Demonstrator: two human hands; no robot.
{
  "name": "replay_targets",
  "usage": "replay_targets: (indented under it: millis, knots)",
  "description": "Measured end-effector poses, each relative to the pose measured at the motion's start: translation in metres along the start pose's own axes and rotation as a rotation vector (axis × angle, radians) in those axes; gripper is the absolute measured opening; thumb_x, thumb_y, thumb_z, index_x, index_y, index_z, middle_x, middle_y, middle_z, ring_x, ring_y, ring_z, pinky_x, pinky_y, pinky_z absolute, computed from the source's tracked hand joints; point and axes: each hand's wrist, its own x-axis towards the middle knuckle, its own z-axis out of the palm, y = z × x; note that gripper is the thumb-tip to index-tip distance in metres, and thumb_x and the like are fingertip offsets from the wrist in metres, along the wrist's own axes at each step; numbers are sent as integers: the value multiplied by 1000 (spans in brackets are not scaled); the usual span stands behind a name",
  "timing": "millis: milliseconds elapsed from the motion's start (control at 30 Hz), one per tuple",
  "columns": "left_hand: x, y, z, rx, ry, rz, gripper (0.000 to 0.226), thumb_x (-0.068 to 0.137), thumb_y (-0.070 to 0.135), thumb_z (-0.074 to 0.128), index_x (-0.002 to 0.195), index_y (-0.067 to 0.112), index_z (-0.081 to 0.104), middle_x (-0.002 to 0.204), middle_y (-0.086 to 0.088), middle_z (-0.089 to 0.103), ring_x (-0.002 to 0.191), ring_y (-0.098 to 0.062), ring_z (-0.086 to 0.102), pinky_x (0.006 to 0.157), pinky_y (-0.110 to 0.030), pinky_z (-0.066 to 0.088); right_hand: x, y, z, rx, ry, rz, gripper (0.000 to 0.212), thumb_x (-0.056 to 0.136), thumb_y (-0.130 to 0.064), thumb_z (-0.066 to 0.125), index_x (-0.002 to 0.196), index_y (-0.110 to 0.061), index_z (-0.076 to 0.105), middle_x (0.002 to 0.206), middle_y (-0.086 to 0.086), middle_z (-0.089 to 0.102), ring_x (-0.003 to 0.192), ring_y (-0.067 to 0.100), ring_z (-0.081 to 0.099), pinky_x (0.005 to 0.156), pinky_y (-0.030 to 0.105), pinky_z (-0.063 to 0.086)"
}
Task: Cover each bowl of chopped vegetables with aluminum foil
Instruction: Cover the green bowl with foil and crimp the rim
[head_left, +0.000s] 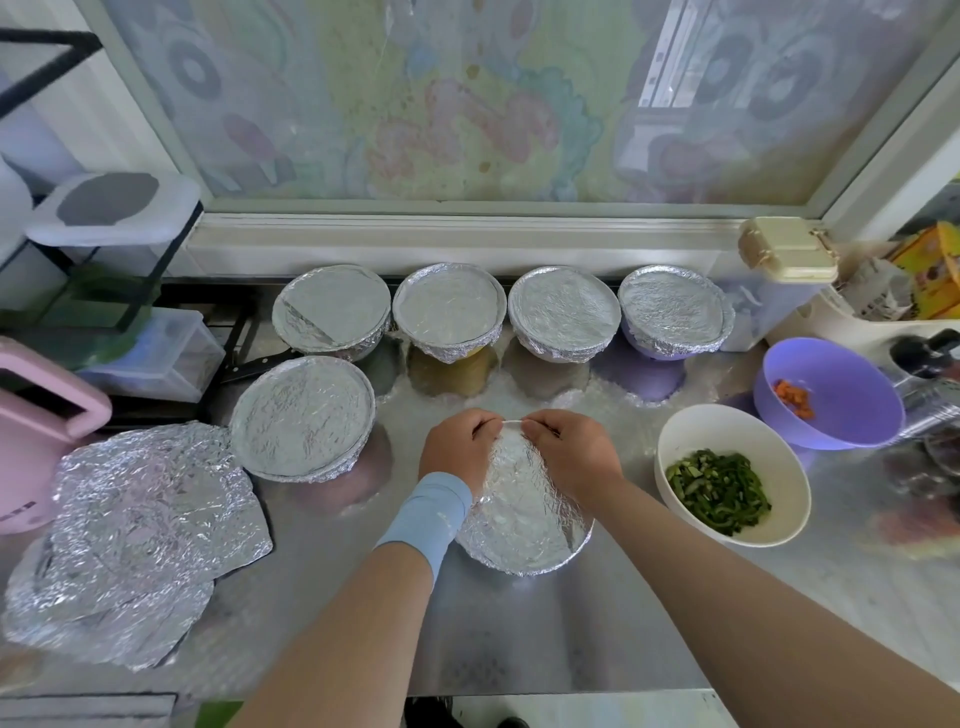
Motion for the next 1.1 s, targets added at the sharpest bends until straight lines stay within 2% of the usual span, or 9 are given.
replay_targets:
  millis: [100, 167, 367, 467, 633, 800, 900, 1000, 1100]
  knots:
    - [-4, 1, 0, 14, 19, -38, 18, 98, 27, 52, 95, 24, 69, 84, 11, 66, 79, -10, 59, 65, -21, 40, 0, -1, -3, 7, 6, -13, 20, 95, -37, 57, 107, -34, 72, 99, -15, 72, 94, 8, 62, 87, 28, 49]
    - [-6, 2, 1, 20, 39, -69, 18, 99, 27, 48, 92, 24, 65, 84, 10, 64, 81, -13, 58, 68, -25, 41, -1, 1, -4, 14, 21, -10, 21, 95, -34, 57, 110, -32, 72, 105, -13, 72, 99, 10, 62, 92, 29, 48]
    - [-1, 7, 0, 178, 13, -56, 16, 92, 28, 48, 90, 28, 64, 85, 9, 67, 80, -16, 60, 67, -29, 49, 2, 4, -3, 2, -10, -1, 19, 94, -35, 57, 102, -34, 74, 91, -14, 72, 89, 10, 64, 83, 30, 52]
    - [4, 6, 3, 123, -58, 75, 17, 95, 33, 53, 100, 33, 69, 92, 14, 70, 86, -8, 62, 76, -26, 50, 3, 8, -2, 22, 7, -11, 17, 94, -35, 58, 100, -34, 75, 87, -14, 72, 86, 9, 64, 79, 30, 51]
    - [7, -2, 2, 50, -65, 99, 19, 96, 28, 55, 101, 30, 73, 92, 15, 71, 86, -5, 63, 78, -21, 49, 1, 9, 0, 43, 6, -23, 18, 96, -34, 57, 101, -33, 74, 89, -13, 72, 86, 8, 63, 79, 28, 50]
    - [8, 0, 1, 18, -79, 72, 17, 95, 29, 57, 98, 32, 73, 88, 16, 70, 84, -4, 62, 75, -21, 48, -1, 10, 2, 103, 59, 0, 12, 94, -33, 61, 98, -32, 72, 76, -11, 69, 63, 6, 57, 61, 25, 45]
    - [7, -1, 1, 10, -76, 53, 17, 95, 28, 57, 97, 32, 73, 87, 17, 70, 85, -5, 63, 76, -22, 49, -2, 10, 1, 109, 77, 4, 12, 92, -31, 62, 94, -31, 74, 74, -12, 69, 66, 5, 59, 63, 25, 46]
    - [5, -2, 1, 26, -39, 27, 17, 96, 31, 55, 95, 33, 72, 85, 17, 69, 83, -6, 62, 75, -26, 50, -2, 9, -2, 93, 61, 27, 14, 91, -34, 63, 98, -36, 75, 86, -16, 72, 82, 4, 64, 76, 26, 52]
    - [1, -1, 2, 36, -11, 0, 17, 96, 31, 54, 94, 33, 71, 86, 18, 68, 83, -6, 61, 74, -27, 50, -2, 9, -2, 141, 41, 43, 13, 90, -33, 65, 95, -37, 76, 87, -15, 73, 85, 6, 66, 82, 29, 53]
